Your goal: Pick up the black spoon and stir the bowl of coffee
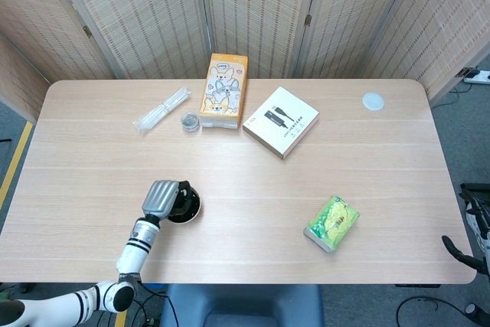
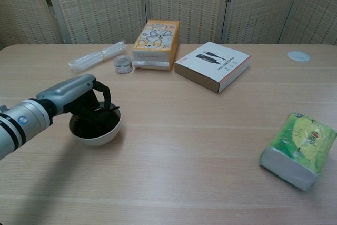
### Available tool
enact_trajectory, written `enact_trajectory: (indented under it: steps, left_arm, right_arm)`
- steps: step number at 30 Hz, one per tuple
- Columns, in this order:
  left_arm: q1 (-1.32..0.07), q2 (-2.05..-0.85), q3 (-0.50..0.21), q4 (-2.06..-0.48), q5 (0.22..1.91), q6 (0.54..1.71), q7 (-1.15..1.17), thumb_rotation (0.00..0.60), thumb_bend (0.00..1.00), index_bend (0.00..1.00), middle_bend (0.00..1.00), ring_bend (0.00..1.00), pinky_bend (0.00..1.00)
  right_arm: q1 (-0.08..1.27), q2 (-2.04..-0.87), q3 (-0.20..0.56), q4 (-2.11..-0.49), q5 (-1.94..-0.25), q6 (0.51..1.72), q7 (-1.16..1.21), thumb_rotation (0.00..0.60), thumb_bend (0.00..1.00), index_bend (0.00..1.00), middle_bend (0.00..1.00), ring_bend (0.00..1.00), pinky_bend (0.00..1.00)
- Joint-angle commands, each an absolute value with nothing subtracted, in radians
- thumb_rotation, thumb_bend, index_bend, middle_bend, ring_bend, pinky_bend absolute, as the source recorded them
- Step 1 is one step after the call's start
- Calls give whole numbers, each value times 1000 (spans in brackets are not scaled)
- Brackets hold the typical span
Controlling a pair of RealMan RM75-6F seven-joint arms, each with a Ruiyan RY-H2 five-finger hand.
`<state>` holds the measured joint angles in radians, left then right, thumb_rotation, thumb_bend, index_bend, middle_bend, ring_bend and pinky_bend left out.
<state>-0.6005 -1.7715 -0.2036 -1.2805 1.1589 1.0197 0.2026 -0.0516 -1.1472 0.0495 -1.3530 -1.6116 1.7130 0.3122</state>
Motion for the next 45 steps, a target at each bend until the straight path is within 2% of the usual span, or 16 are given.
enact_trajectory:
  steps: [1, 12, 23, 29, 37, 45]
  left_arm:
    - [-589, -1751, -192, -1307, 1161, 1029, 207, 600, 464, 657, 1000, 950, 1000]
    - [-587, -1737, -160, -1385, 1174, 1020, 219, 600, 464, 656, 1000, 950, 1000]
    - [-627, -1783, -194, -1326, 1126, 991, 257, 600, 463, 655, 1000, 950, 1000]
    - [-625, -1770, -208, -1304, 1096, 992, 258, 600, 464, 655, 1000, 950, 1000]
    - [-601, -1722, -181, -1370, 1118, 1013, 247, 600, 463, 655, 1000, 950, 1000]
    - [-606, -1726, -167, -1404, 1126, 1008, 253, 600, 464, 654, 1000, 950, 1000]
  right_arm:
    - [-50, -1147, 50, -1352, -1612, 1711, 313, 600, 168, 90, 216, 369, 222]
    - [-56, -1148, 48, -1345, -1610, 1718, 321, 600, 167, 90, 216, 370, 222]
    - [-65, -1150, 50, -1338, -1605, 1730, 332, 600, 168, 90, 218, 371, 227]
    - [-64, -1154, 54, -1332, -1608, 1736, 336, 600, 168, 90, 223, 377, 235]
    - [-57, -1157, 54, -1329, -1615, 1732, 335, 600, 168, 90, 223, 379, 236]
    - [-62, -1156, 52, -1328, -1613, 1738, 338, 600, 167, 90, 223, 379, 236]
